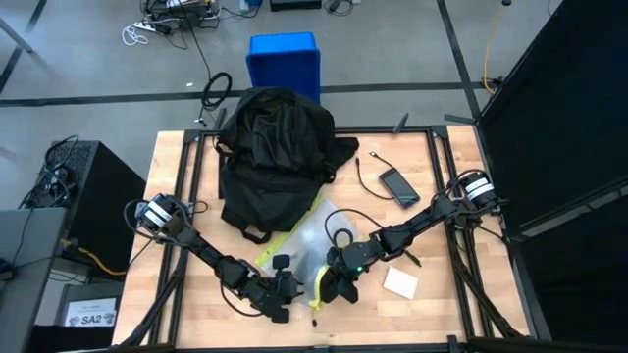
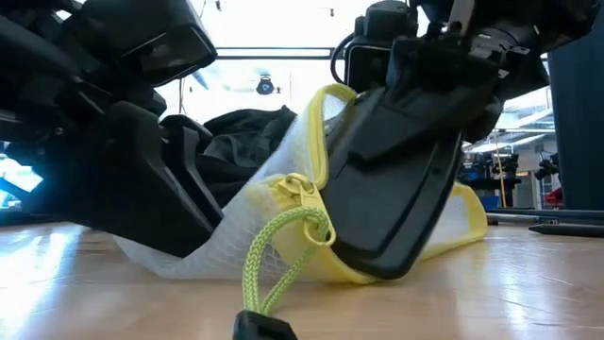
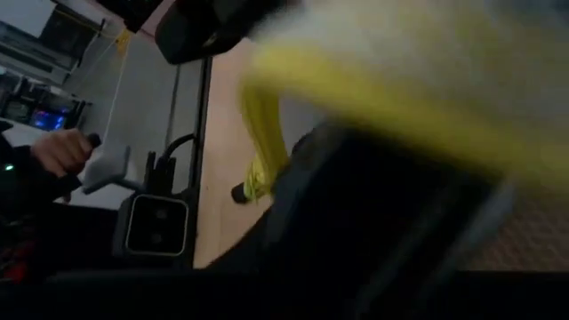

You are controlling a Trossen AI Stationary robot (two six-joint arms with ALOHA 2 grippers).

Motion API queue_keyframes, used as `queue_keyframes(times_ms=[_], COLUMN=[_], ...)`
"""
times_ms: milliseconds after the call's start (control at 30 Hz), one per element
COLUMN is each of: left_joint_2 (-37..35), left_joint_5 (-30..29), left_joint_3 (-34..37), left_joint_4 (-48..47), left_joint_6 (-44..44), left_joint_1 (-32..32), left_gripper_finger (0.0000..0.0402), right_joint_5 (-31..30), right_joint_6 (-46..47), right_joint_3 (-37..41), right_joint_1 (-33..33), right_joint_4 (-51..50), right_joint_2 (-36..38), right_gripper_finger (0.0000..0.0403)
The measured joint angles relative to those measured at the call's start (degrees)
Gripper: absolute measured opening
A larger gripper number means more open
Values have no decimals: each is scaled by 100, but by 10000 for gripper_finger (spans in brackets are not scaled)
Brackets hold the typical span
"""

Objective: Unpack backpack
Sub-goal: Remove the calculator from the yellow zipper pouch

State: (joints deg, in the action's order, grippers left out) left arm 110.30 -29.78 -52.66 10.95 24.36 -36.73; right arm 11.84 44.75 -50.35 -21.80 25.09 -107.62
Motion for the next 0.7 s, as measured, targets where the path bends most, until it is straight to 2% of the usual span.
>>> queue_keyframes(times_ms=[167,333,600,700], left_joint_2=[0,0,-11,-11], left_joint_5=[-26,-64,-60,-59], left_joint_3=[0,0,-4,-4], left_joint_4=[-10,-86,-241,-254], left_joint_6=[-4,0,125,129], left_joint_1=[-60,-120,-122,-122], left_gripper_finger=[87,87,87,87], right_joint_5=[314,354,275,13], right_joint_6=[112,97,351,631], right_joint_3=[0,-13,-15,-15], right_joint_1=[-17,-145,-601,-897], right_joint_4=[-341,-1262,-2838,-3449], right_joint_2=[266,890,2061,2553], right_gripper_finger=[28,20,20,20])
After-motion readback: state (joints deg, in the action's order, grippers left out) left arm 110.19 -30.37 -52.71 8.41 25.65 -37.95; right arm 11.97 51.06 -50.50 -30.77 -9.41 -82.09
